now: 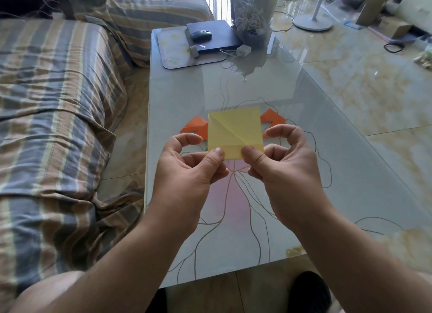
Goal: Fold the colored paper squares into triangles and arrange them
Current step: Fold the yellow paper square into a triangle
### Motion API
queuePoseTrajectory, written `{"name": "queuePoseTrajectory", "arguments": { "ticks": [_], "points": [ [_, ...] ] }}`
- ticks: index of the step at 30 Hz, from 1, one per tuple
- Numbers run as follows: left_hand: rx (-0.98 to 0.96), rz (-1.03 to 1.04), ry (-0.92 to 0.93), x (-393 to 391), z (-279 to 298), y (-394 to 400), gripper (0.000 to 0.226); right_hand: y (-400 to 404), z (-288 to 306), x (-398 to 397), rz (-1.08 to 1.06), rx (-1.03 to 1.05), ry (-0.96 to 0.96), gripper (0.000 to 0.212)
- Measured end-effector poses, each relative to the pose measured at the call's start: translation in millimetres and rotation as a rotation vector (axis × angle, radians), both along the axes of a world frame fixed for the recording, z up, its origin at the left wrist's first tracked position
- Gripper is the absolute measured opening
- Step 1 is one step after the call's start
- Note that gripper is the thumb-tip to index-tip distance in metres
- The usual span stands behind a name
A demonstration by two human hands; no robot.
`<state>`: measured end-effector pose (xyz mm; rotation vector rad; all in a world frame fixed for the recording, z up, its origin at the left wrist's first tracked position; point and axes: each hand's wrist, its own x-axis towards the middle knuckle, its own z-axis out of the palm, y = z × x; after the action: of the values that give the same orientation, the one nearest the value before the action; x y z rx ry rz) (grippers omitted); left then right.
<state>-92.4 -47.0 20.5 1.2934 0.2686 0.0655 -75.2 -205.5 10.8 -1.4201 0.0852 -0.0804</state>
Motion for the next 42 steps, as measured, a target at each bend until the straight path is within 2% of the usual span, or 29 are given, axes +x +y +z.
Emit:
{"name": "queuePoseTrajectory", "arguments": {
  "ticks": [6, 12, 16, 23, 26, 28, 30, 33, 35, 42],
  "points": [
    [-0.09, -0.135, 0.101, 0, 0, -2, 0.062, -2, -1, 2, 0.036, 0.051, 0.028, 0.046],
    [-0.159, -0.118, 0.143, -2, -1, -3, 0.05, 3, -3, 0, 0.05, 0.057, 0.022, 0.045],
    [-0.272, -0.108, 0.181, -2, -1, -5, 0.054, 3, -2, -1, 0.071, 0.028, 0.016, 0.046],
    [-0.215, -0.059, 0.173, -3, -3, -6, 0.047, 4, -8, 0, 0.067, 0.071, 0.039, 0.043],
    [-0.172, -0.03, 0.166, -3, -5, -9, 0.052, 5, -8, -1, 0.067, 0.074, 0.054, 0.042],
    [-0.156, -0.02, 0.16, -3, -7, -10, 0.057, 7, -7, 0, 0.073, 0.124, 0.098, 0.045],
    [-0.159, -0.008, 0.145, -3, -8, -11, 0.051, 8, -5, -1, 0.113, 0.22, 0.194, 0.049],
    [-0.18, 0.009, 0.115, -2, -9, -11, 0.038, 11, -5, -2, 0.208, 0.186, 0.285, 0.028],
    [-0.194, 0.013, 0.107, -2, -9, -11, 0.042, 10, -7, -3, 0.231, 0.132, 0.291, 0.014],
    [-0.199, -0.005, 0.111, 0, -11, -8, 0.05, 6, -9, -1, 0.22, -0.002, 0.17, 0.017]
  ]
}}
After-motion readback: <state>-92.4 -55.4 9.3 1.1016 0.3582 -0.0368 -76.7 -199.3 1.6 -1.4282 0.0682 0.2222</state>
